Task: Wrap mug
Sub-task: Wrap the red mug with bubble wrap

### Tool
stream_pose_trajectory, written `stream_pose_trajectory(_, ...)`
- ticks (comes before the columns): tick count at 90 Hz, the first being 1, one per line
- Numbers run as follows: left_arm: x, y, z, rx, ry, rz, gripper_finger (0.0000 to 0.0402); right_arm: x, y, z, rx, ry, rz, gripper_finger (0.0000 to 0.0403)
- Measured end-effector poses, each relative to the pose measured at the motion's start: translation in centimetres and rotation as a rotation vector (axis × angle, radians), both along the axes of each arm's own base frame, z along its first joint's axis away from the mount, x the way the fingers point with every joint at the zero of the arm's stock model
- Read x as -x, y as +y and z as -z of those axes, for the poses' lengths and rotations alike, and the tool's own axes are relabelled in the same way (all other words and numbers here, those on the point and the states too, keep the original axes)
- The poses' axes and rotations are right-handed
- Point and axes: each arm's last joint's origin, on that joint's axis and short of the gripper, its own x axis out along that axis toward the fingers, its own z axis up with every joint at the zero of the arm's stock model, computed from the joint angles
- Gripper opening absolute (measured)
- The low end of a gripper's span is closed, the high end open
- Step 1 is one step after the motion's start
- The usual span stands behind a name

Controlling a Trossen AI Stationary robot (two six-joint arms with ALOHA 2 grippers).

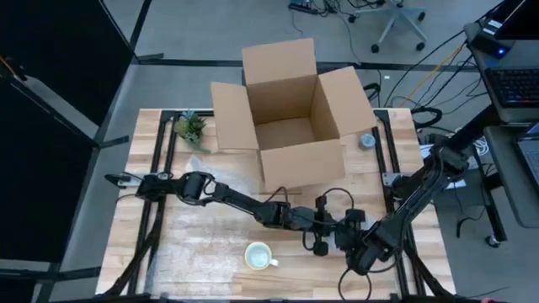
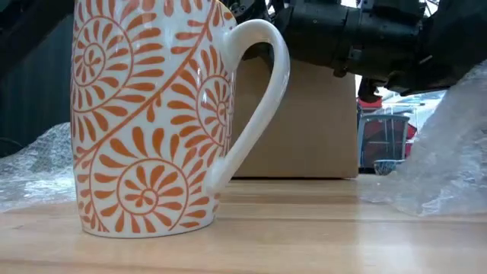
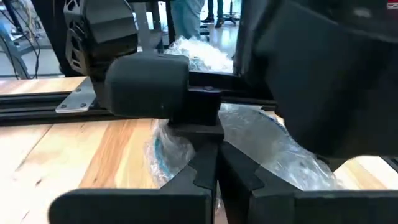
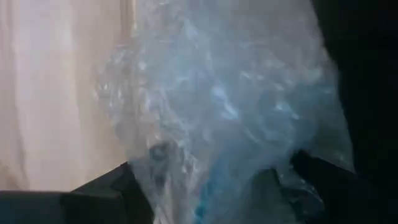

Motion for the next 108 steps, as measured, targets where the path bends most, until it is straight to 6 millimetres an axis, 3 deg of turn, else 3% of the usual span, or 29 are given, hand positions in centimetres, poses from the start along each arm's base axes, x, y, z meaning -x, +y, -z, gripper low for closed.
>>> stream_pose_trajectory(27, 0.0, 0.0, 0.0, -0.001, 0.003, 0.001, 0.0, -0.2, 0.3, 1.0, 0.035, 0.022, -0.012, 0.0263)
stream_pose_trajectory(60, 0.0, 0.0, -0.1, 0.003, -0.005, 0.004, 0.0, 0.2, 0.2, -1.7, -0.05, -0.009, -0.016, 0.0259)
stream_pose_trajectory(108, -0.2, -1.2, -1.7, -0.02, -0.056, 0.125, 0.0, 0.1, 0.2, -2.0, -0.045, -0.044, -0.013, 0.0258)
